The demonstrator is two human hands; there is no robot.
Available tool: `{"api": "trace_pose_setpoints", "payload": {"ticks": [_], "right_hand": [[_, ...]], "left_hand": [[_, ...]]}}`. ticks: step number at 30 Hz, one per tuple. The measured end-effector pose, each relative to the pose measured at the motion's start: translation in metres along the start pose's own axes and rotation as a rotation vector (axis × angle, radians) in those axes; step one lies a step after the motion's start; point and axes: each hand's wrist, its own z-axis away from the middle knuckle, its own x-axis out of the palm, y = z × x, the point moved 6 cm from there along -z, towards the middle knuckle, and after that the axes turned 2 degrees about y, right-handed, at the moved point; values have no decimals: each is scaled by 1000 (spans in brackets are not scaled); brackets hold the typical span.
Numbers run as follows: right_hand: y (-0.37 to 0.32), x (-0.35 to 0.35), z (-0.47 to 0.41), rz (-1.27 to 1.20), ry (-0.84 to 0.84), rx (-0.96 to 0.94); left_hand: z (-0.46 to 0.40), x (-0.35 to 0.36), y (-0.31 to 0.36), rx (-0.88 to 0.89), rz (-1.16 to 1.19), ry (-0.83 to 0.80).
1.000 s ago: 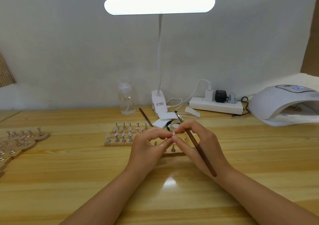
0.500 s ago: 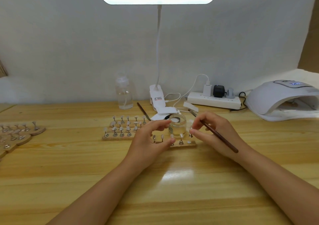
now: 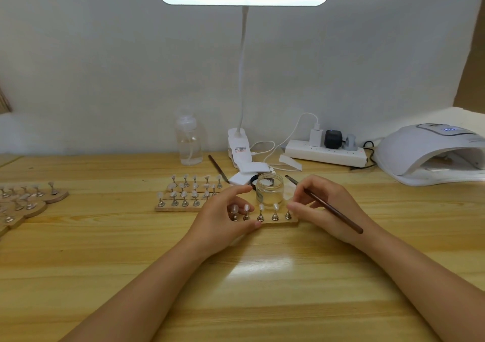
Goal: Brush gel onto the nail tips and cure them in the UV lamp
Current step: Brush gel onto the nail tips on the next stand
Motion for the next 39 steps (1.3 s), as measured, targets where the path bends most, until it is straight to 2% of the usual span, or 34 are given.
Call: {"api": "trace_pose_setpoints", "payload": {"ticks": [4, 8, 13, 17, 20, 39], "right_hand": [[6, -13, -1, 101, 92, 28], [14, -14, 0, 302, 21, 95], [10, -14, 0, 517, 57, -18], [3, -9, 1, 674, -3, -109], [10, -4, 0, 760, -98, -67], [17, 1, 1, 585, -67, -29]], "left_hand": [[0, 0, 0, -7, 11, -25], [-1, 0, -1, -9, -1, -35], [-1, 0, -3, -8, -14, -28], [0, -1, -1, 8, -12, -31], [-1, 0, -1, 13, -19, -48], [3, 1, 6, 40, -29, -55]]}}
